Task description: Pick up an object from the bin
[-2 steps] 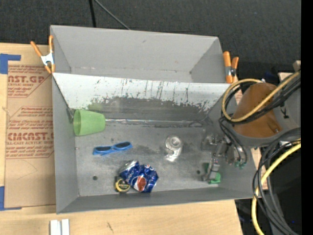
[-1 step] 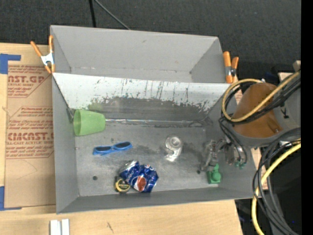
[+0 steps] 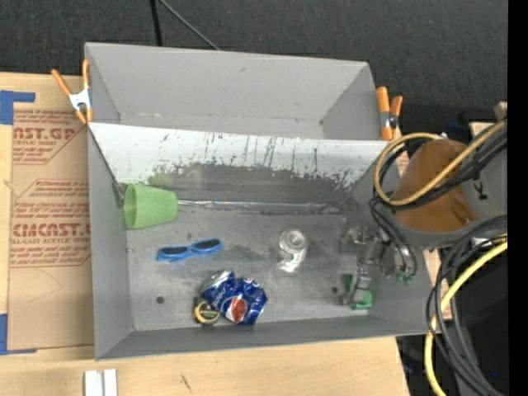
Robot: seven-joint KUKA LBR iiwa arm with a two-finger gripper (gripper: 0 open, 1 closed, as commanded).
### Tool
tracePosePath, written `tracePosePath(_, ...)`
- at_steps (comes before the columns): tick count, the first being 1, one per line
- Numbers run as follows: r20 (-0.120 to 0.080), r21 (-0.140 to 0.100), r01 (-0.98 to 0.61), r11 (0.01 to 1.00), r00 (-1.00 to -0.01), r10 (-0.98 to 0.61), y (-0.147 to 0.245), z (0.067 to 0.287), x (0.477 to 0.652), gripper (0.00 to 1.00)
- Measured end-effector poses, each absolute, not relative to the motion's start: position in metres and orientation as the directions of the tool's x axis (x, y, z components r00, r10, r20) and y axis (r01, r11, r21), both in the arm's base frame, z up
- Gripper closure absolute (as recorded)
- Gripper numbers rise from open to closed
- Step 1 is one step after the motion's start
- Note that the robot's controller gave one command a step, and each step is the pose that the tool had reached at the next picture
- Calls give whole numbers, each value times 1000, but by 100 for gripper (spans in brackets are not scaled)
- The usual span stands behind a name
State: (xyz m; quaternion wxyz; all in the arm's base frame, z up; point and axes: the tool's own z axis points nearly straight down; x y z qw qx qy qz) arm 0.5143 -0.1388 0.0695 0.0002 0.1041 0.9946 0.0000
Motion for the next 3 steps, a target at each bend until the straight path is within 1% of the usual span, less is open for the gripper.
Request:
tracePosePath(1,0,0,207,978,-978,207,-139,69,514,100)
tracePosePath(2,0,0,207,978,-978,207,-139,69,514,0)
tracePosePath(3,-2,2,149,989,-989,149,-154,74,482,0)
